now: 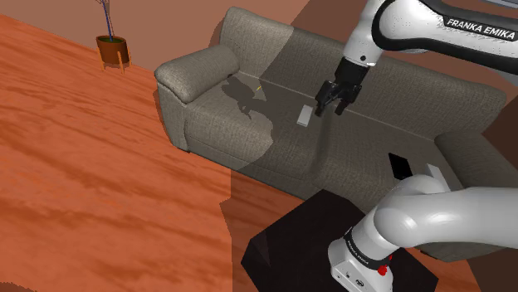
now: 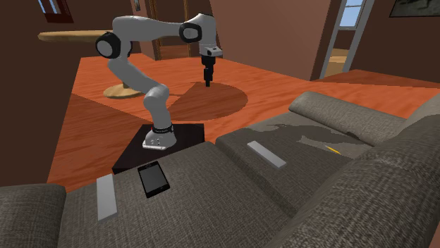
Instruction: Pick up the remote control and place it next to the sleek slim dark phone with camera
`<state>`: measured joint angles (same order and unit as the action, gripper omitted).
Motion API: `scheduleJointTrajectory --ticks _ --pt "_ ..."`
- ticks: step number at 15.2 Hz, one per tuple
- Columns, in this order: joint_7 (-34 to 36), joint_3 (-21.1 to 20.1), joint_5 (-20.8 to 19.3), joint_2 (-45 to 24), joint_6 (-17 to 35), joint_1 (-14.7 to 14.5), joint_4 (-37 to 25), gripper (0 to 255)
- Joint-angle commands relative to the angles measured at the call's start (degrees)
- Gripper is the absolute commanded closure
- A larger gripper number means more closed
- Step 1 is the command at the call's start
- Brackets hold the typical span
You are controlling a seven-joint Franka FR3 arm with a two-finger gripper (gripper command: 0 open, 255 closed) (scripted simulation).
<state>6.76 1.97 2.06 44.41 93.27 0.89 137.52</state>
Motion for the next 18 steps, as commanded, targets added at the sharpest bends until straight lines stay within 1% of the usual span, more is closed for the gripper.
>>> scheduleJointTrajectory --ticks 1,9,18 --pt "0.0 0.0 0.0 0.0 0.0 0.0 0.0 0" --pt "2.1 2.8 -2.0 -14.8 11.1 3.6 -3.7 0" --pt "4.2 6.4 -2.7 -32.1 20.0 7.0 -12.2 0"
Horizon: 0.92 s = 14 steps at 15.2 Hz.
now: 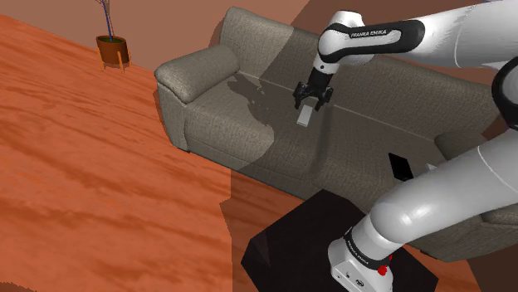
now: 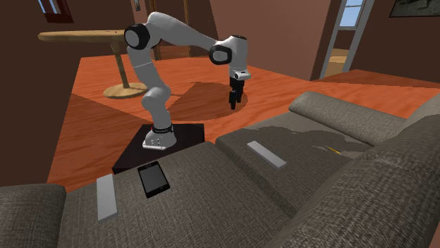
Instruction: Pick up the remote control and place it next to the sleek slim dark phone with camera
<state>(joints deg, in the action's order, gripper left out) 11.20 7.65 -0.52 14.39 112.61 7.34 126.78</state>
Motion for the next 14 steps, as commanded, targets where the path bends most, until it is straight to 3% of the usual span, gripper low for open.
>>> scheduleJointTrajectory --ticks 1,14 --pt "-0.1 1.2 0.0 -4.0 1.4 1.0 -2.6 0" --pt "1.6 6.1 3.8 -29.0 6.0 6.4 -22.8 0"
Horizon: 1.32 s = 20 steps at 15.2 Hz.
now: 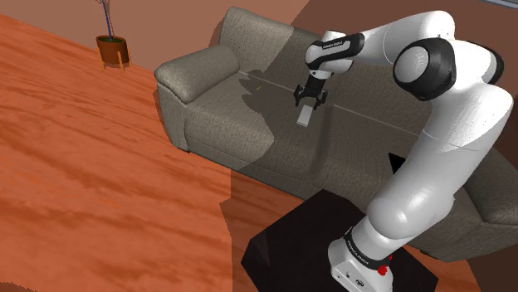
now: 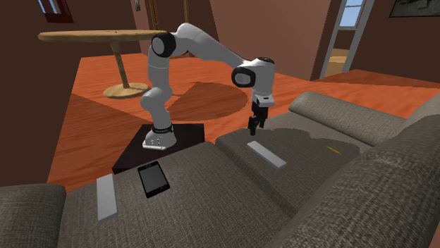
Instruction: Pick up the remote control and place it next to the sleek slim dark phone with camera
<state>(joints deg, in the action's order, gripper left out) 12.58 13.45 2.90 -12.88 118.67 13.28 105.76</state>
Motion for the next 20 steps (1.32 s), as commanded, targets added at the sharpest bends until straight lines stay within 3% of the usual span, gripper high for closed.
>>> scheduleJointTrajectory --ticks 1,7,14,20 --pt "0.3 0.6 0.8 -3.7 0.0 1.1 -3.7 0" --pt "1.2 1.9 3.4 -14.6 -1.1 4.7 -15.4 0" --pt "0.7 1.5 4.1 -16.8 3.2 4.9 -13.2 0" --pt "0.7 1.5 4.1 -17.0 3.5 4.9 -13.1 0"
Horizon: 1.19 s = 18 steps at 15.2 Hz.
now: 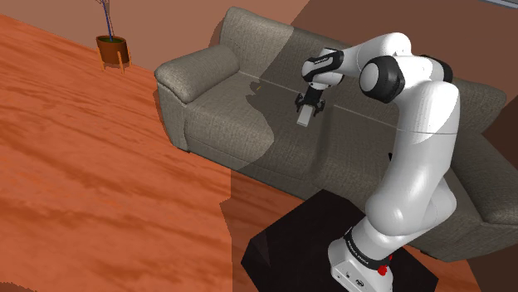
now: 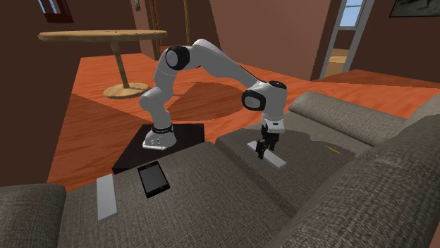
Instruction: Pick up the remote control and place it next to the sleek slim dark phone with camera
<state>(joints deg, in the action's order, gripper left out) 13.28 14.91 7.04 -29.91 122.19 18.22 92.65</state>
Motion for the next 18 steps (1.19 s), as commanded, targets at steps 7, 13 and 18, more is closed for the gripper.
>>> scheduleJointTrajectory --ticks 7,13,18 --pt "0.0 0.0 0.0 0.0 0.0 0.0 0.0 255" --pt "0.1 0.1 -0.1 0.3 -0.6 0.0 -0.3 255" --pt "0.3 0.3 -0.6 1.9 -3.7 -0.2 -1.8 255"
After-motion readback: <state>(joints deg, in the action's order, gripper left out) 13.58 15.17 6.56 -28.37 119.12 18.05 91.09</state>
